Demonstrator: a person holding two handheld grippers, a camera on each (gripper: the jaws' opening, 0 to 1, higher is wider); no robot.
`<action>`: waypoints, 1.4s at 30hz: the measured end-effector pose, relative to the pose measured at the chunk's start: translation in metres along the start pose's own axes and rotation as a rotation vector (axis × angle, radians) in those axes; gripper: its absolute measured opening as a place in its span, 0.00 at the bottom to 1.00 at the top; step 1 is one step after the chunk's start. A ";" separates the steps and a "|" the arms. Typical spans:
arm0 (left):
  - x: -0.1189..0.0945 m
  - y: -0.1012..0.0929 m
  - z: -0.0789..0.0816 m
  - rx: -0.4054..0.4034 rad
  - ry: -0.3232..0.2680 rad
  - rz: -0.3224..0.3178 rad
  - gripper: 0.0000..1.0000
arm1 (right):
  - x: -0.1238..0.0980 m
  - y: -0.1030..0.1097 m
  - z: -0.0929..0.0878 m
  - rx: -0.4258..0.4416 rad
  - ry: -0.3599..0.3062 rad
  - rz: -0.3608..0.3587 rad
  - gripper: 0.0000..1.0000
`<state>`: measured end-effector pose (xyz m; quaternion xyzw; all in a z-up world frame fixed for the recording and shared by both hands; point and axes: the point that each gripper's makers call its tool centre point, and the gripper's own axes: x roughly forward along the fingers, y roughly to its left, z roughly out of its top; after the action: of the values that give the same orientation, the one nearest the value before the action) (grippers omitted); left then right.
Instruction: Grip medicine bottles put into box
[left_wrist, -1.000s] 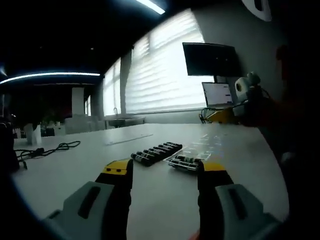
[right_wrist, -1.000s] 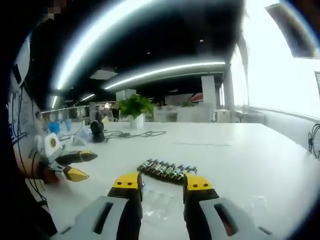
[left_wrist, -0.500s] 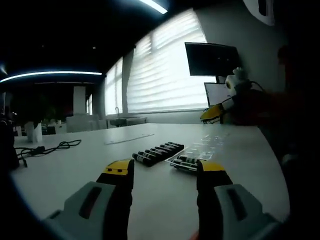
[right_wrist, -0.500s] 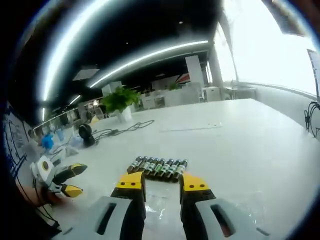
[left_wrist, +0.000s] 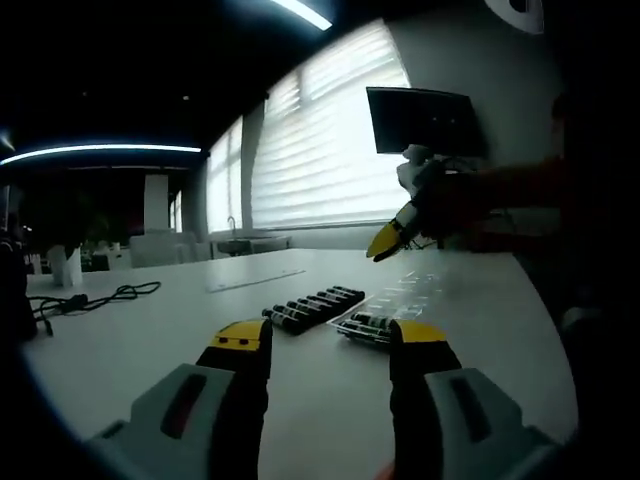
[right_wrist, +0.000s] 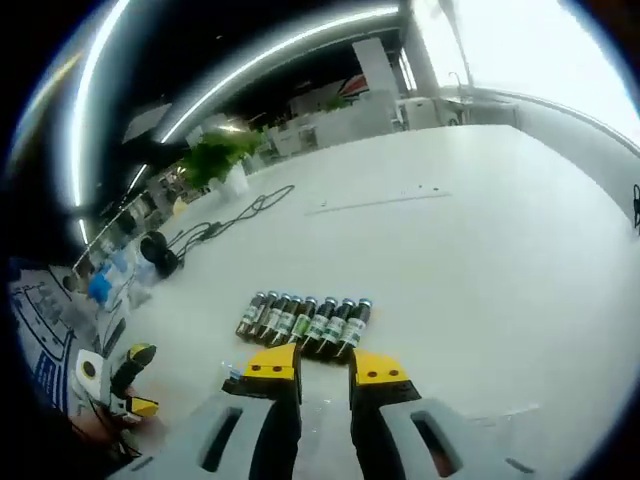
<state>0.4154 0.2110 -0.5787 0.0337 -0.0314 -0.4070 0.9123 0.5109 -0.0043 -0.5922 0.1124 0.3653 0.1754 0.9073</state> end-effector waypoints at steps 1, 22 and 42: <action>0.000 0.000 0.000 0.000 -0.001 -0.001 0.39 | 0.003 0.000 0.002 0.007 0.007 0.008 0.14; 0.001 0.000 -0.005 0.043 0.022 0.013 0.39 | 0.049 -0.014 -0.010 0.021 0.258 -0.042 0.09; 0.001 0.002 -0.004 0.028 0.017 0.019 0.39 | 0.049 -0.008 -0.028 -0.015 0.299 -0.072 0.09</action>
<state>0.4175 0.2116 -0.5822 0.0495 -0.0295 -0.3975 0.9158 0.5262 0.0106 -0.6450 0.0653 0.4986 0.1603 0.8493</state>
